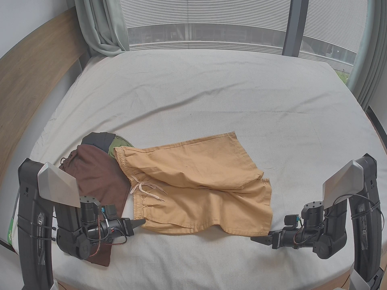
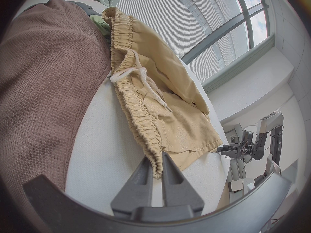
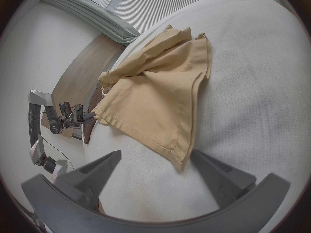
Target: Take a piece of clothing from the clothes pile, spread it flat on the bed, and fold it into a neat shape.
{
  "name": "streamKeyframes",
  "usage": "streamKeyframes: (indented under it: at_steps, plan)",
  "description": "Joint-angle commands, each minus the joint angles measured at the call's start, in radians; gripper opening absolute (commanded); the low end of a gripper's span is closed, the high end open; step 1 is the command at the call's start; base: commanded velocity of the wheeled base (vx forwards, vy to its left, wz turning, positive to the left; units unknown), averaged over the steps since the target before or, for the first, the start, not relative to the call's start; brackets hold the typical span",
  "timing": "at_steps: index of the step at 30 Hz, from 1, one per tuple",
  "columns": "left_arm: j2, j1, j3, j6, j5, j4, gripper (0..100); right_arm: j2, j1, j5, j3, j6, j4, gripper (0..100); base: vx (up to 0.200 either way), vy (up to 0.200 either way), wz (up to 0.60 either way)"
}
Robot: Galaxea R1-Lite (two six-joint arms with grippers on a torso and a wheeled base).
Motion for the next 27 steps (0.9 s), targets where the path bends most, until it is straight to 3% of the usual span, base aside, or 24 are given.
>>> streamKeyframes:
  at_steps: [1, 3, 4, 23, 27]
  plan:
    - [0.004, 0.0, 0.0, 0.001, 0.0, 0.0, 0, 0.009, -0.001, -0.009, -0.013, -0.001, 0.003, 100, 0.0, 0.0, 0.0]
    - [0.006, 0.0, 0.0, 0.001, 0.0, -0.001, 0, 0.01, -0.001, -0.009, -0.025, -0.002, 0.003, 100, 0.0, 0.0, 0.0]
    - [0.006, 0.0, 0.0, 0.001, 0.0, -0.001, 0, 0.01, -0.002, -0.011, -0.027, -0.001, 0.003, 0, 0.0, 0.0, 0.0]
    - [-0.002, 0.022, 0.045, 0.003, -0.012, -0.001, 0, -0.018, -0.01, -0.004, 0.019, -0.002, 0.006, 0, 0.0, 0.0, 0.0]
    - [-0.026, 0.068, 0.134, 0.066, -0.089, -0.001, 0, -0.031, -0.013, 0.031, 0.073, -0.004, 0.006, 0, 0.0, 0.0, 0.0]
